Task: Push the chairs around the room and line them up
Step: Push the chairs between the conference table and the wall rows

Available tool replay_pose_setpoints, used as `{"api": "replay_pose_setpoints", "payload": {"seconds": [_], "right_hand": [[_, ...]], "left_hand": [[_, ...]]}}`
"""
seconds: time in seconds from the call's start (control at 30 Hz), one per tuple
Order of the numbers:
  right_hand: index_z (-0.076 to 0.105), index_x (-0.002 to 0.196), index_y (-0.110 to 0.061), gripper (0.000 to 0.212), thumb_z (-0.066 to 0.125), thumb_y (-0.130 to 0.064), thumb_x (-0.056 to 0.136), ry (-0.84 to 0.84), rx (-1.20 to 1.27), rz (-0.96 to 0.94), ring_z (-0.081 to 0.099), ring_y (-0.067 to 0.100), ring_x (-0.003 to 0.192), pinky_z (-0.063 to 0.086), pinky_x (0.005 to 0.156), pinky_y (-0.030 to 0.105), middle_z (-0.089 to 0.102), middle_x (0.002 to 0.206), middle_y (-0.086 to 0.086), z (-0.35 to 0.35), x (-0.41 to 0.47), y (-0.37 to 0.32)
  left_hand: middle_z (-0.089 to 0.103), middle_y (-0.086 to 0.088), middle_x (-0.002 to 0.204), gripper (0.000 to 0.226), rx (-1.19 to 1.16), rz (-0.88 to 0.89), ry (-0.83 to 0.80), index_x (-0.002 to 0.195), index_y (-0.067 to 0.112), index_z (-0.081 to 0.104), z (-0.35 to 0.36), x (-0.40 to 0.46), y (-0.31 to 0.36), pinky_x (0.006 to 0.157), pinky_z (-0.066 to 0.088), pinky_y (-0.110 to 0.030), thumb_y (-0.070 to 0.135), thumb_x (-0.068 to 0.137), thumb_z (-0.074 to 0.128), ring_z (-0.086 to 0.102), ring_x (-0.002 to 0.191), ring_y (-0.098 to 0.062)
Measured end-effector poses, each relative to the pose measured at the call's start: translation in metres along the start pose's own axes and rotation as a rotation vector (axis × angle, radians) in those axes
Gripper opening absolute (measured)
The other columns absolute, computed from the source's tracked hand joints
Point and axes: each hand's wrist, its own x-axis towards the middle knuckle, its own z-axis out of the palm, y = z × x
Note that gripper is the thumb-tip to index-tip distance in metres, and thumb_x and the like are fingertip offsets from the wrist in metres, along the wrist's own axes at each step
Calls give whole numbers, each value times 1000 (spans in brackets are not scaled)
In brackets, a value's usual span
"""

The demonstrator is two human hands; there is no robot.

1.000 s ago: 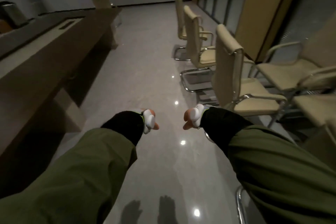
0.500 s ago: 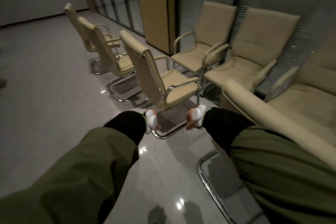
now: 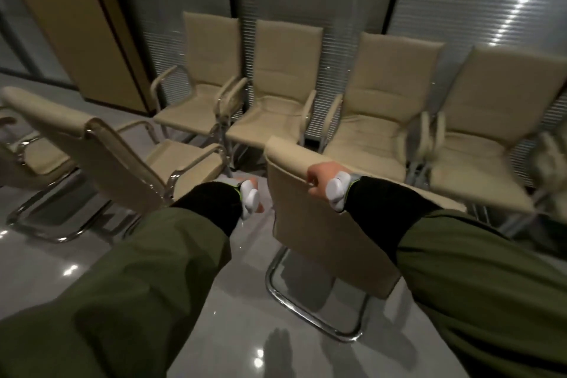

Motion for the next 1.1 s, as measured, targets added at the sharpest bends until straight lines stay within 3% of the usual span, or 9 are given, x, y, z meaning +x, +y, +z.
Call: {"api": "replay_pose_setpoints", "payload": {"seconds": [0.1,0.13,0.2,0.33,0.5,0.6,0.7,0.87,1.1], "right_hand": [[60,126,-16,41,68,-24,87,48,46,131,59,31,112,45,88,27,61,125,10,-8,-17,32],[59,127,-16,41,68,-24,87,57,52,164,58,32,113,43,87,27,59,126,10,-10,-21,42],[56,128,-19,47,70,-28,85,93,11,271,55,33,112,42,85,26,53,127,11,-8,-34,68],[44,133,-25,84,84,-42,61,84,-104,410,50,34,115,46,89,38,45,126,9,8,-63,99],[26,148,-35,107,85,-43,60,95,-98,403,41,30,129,35,99,47,42,139,3,26,-78,126],[19,150,-36,115,86,-42,56,86,-78,388,41,29,130,32,102,48,41,142,1,32,-75,134],[22,148,-33,113,87,-40,55,50,-75,403,43,31,128,32,104,50,44,138,3,31,-66,139],[37,135,-27,96,86,-48,55,-30,-58,435,51,33,116,35,97,51,51,123,6,19,-52,141],[38,134,-28,94,84,-48,55,-38,-50,427,50,34,116,35,96,52,50,121,6,14,-48,145]], "left_hand": [[42,-16,140,66,9,72,30,137,13,39,-7,11,28,100,40,-38,48,87,65,46,126,-34],[37,-18,143,71,16,109,52,139,12,35,-13,10,37,103,40,-41,49,86,65,43,130,-38],[39,-18,137,72,38,216,125,135,12,38,-21,12,58,101,43,-44,47,82,72,44,127,-41],[40,-11,136,80,107,342,261,142,23,36,-29,13,90,98,42,-46,45,75,74,45,124,-36],[38,-4,137,73,167,429,216,134,36,37,-21,25,125,101,33,-50,37,71,75,43,123,-32],[30,-4,144,90,180,432,162,144,36,26,-17,34,133,110,23,-61,37,70,77,33,134,-32],[25,-5,152,97,182,438,143,148,36,22,-19,45,141,112,18,-64,40,70,80,24,142,-32],[38,-6,140,93,217,439,103,139,35,36,-23,65,151,109,25,-62,56,61,81,36,132,-34],[46,-9,133,108,326,380,134,139,34,35,-25,77,163,111,29,-56,70,49,83,44,124,-36]]}}
